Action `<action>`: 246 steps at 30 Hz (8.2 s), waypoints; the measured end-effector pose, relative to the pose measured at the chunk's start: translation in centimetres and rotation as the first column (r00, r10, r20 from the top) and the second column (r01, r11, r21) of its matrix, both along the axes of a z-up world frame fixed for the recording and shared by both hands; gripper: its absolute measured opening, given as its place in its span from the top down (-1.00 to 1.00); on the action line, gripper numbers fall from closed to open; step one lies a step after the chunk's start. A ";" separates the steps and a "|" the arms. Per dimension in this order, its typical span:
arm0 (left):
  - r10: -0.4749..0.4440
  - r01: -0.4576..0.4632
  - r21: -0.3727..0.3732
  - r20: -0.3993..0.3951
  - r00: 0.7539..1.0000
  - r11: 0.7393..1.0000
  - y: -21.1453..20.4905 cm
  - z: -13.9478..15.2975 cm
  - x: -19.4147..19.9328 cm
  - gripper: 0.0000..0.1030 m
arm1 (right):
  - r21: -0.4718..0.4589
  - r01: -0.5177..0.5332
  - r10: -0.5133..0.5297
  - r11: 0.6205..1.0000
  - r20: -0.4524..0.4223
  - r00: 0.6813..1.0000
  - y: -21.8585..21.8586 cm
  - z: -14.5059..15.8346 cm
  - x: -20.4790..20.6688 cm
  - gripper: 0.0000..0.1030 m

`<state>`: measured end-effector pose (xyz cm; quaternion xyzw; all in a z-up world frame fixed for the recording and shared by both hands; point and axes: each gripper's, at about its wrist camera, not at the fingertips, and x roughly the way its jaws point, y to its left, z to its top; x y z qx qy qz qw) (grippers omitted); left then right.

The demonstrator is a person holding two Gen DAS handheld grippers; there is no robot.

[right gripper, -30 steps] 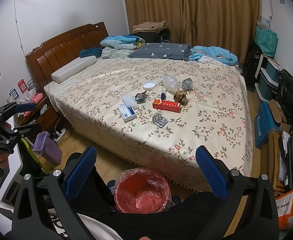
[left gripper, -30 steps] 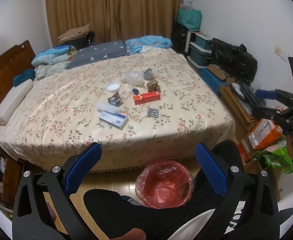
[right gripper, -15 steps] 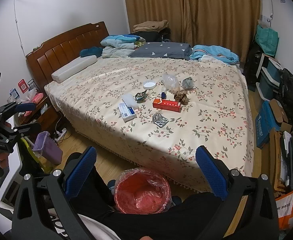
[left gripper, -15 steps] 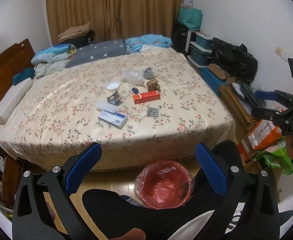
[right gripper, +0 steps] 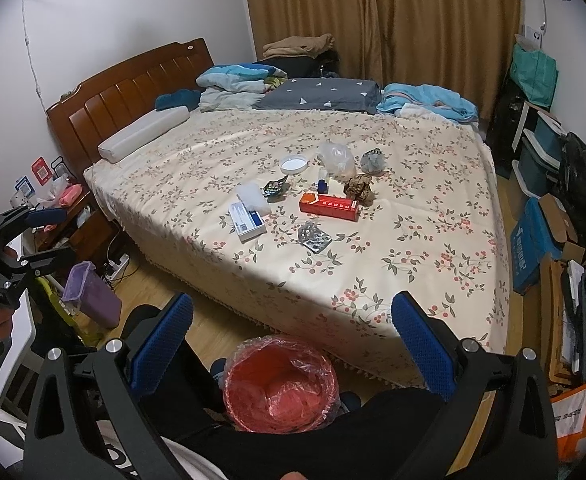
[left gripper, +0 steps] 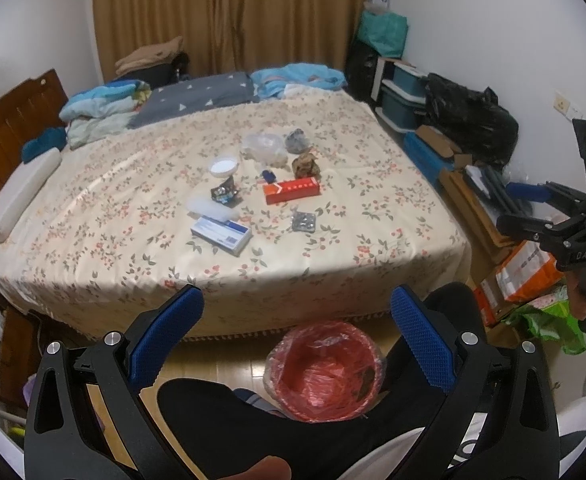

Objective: Collect trash
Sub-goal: 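Grasp the white-and-blue medicine box with the left tool while the right tool grasps the silver blister pack, then carry both items to the red bin and open both tools to drop them, then grasp the bubble-wrap sleeve with the left tool while the right tool grasps the brown paper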

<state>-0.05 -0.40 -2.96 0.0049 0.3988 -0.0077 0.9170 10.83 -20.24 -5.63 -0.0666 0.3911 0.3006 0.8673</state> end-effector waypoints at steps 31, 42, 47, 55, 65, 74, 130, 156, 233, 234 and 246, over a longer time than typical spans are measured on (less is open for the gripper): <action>0.438 -0.471 -0.136 -0.214 0.873 0.872 10.8 -17.6 23.2 -0.89 | 0.033 -0.001 0.006 0.999 -0.159 0.987 3.8 -12.8 15.0 -0.91; 0.603 -0.625 0.003 -0.266 0.752 0.781 13.7 -25.4 31.3 -0.89 | 0.006 0.026 -0.024 1.000 -0.208 0.978 6.8 -18.1 19.2 -0.91; 0.613 -0.626 0.045 -0.268 0.743 0.778 13.5 -27.1 33.5 -0.89 | -0.019 0.038 -0.041 0.999 -0.210 0.977 9.3 -20.6 21.0 -0.91; 0.637 -0.670 -0.030 -0.283 0.717 0.741 14.8 -28.5 35.0 -0.91 | -0.061 0.084 -0.096 0.995 -0.216 0.972 13.5 -23.6 23.6 -0.91; 0.607 -0.669 -0.127 -0.321 0.727 0.733 14.9 -30.1 34.4 -0.80 | -0.126 0.139 -0.162 0.982 -0.198 0.967 16.9 -25.2 25.9 -0.91; 0.558 -0.626 -0.258 -0.293 0.776 0.735 15.2 -29.6 31.8 -0.60 | -0.185 0.143 -0.183 0.972 -0.218 0.959 18.1 -26.6 26.6 0.11; -0.073 -0.155 -0.310 -0.615 0.785 0.938 3.2 -32.9 11.9 -0.46 | -0.095 -0.269 0.203 0.958 -0.433 0.878 6.9 -23.5 4.9 0.88; -0.152 -0.223 -0.286 -0.866 0.476 0.932 1.0 -56.3 14.5 -0.72 | -0.338 -0.442 0.037 0.831 -0.759 0.650 10.9 -50.8 5.8 0.74; 0.543 -0.600 -0.278 -0.259 0.799 0.750 17.2 -28.7 35.5 0.59 | -0.148 0.254 -0.285 0.956 -0.263 0.922 15.6 -25.9 44.6 -0.62; 0.535 -0.590 -0.289 -0.253 0.806 0.754 17.1 -28.5 35.2 0.60 | -0.154 0.252 -0.286 0.955 -0.266 0.921 15.7 -26.2 44.8 -0.34; 0.425 -0.447 -0.370 -0.146 0.894 0.814 14.8 -23.7 29.9 0.63 | -0.057 0.197 -0.204 0.979 -0.153 0.967 13.6 -20.5 40.8 0.01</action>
